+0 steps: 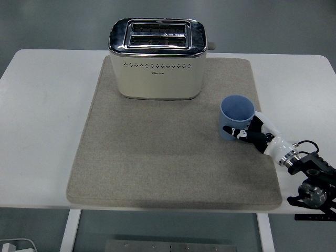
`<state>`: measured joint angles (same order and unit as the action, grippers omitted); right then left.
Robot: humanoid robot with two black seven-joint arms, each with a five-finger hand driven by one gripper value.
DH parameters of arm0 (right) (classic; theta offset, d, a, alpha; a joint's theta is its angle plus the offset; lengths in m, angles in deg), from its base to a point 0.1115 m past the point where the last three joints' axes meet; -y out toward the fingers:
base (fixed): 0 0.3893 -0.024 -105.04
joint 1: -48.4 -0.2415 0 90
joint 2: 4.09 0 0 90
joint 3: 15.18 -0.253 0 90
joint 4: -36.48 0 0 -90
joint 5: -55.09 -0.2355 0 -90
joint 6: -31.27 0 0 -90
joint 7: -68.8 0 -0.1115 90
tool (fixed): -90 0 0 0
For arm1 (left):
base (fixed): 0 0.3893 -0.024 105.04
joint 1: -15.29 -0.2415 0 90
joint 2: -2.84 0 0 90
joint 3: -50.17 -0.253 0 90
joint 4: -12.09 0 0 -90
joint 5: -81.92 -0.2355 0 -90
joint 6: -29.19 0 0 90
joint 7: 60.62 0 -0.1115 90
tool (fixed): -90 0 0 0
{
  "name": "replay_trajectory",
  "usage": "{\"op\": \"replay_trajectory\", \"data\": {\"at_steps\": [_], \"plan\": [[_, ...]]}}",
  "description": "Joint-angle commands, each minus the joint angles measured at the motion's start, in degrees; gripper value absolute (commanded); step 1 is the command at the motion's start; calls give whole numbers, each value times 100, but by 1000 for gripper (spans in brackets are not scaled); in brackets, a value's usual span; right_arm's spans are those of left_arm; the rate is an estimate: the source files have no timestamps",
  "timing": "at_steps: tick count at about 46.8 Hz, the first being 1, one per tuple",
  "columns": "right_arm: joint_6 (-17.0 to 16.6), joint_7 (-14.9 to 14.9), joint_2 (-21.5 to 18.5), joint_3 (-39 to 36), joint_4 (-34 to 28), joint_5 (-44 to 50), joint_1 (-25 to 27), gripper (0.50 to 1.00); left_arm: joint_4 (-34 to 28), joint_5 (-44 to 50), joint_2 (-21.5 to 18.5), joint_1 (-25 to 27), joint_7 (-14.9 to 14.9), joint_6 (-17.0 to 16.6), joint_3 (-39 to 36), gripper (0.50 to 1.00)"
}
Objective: Put the water cup in front of the bread machine
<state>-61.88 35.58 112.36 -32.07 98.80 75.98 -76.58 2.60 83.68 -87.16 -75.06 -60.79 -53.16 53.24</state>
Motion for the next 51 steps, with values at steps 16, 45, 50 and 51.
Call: {"op": "replay_trajectory", "data": {"at_steps": [16, 45, 50, 51], "plan": [[104, 8, -131, 2, -150, -6, -53, 809, 9, 8, 0, -35, 0, 0, 0, 1000], [122, 52, -17, 11, -133, -6, -228, 500, 0, 8, 0, -35, 0, 0, 0, 1000], [122, 61, 19, 2, -133, -15, -272, 500, 0, -1, 0, -27, 0, 0, -9, 1000], [122, 53, 10, 2, -133, -15, -298, 500, 0, -1, 0, -27, 0, 0, -9, 1000]]}}
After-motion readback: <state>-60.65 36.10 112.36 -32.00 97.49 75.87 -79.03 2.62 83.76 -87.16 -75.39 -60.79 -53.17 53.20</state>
